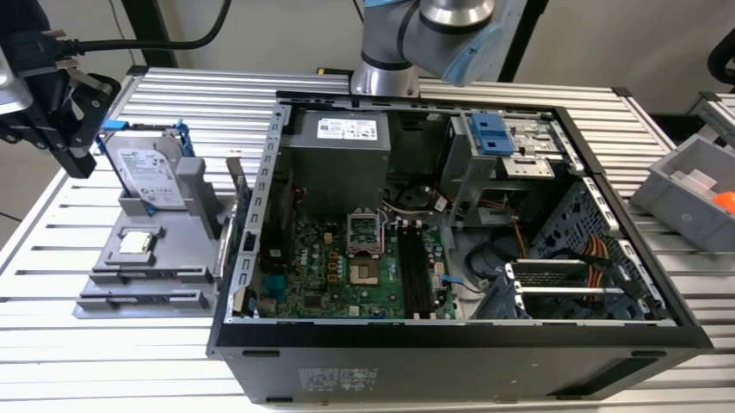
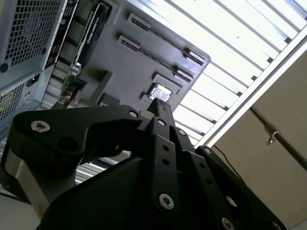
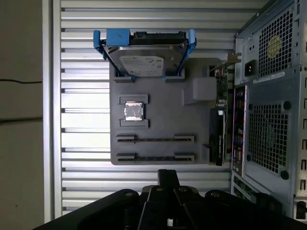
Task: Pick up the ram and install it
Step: 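Reach for the ram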
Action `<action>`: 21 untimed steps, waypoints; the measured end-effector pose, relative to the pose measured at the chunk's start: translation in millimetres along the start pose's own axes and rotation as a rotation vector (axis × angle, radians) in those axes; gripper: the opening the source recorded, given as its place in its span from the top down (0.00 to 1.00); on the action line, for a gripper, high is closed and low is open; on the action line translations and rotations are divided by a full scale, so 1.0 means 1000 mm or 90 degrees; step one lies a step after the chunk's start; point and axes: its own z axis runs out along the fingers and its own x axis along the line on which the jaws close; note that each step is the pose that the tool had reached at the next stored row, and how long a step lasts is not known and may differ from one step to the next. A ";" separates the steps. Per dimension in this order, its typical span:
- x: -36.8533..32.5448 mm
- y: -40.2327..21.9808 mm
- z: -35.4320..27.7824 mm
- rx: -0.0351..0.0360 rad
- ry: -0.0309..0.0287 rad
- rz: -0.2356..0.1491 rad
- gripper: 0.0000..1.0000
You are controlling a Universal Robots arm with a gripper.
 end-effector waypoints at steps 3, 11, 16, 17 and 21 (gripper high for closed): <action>0.0000 0.0000 0.0000 0.0000 0.0002 -0.002 1.00; 0.0000 0.0000 0.0000 -0.0002 0.0014 -0.035 1.00; 0.0000 0.0001 0.0000 -0.0004 0.0024 -0.067 1.00; 0.0000 0.0001 0.0000 -0.0004 0.0027 -0.073 1.00; 0.0000 0.0001 0.0000 -0.0005 0.0036 -0.098 1.00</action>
